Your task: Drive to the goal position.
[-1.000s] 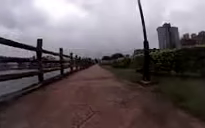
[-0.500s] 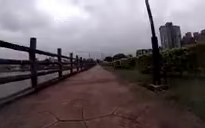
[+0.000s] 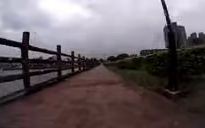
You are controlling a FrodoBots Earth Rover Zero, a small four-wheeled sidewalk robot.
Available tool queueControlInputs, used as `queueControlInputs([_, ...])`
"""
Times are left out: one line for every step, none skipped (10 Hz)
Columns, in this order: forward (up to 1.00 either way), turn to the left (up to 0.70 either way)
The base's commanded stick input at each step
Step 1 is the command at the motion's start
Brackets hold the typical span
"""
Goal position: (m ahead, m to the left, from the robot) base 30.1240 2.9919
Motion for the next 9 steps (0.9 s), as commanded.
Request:
queueControlInputs([1.0, 0.0])
queueControlInputs([1.0, 0.0])
queueControlInputs([1.0, 0.0])
queueControlInputs([1.0, 0.0])
queueControlInputs([1.0, 0.0])
queueControlInputs([1.0, 0.0])
queueControlInputs([1.0, 0.0])
queueControlInputs([1.0, 0.0])
queueControlInputs([1.0, 0.0])
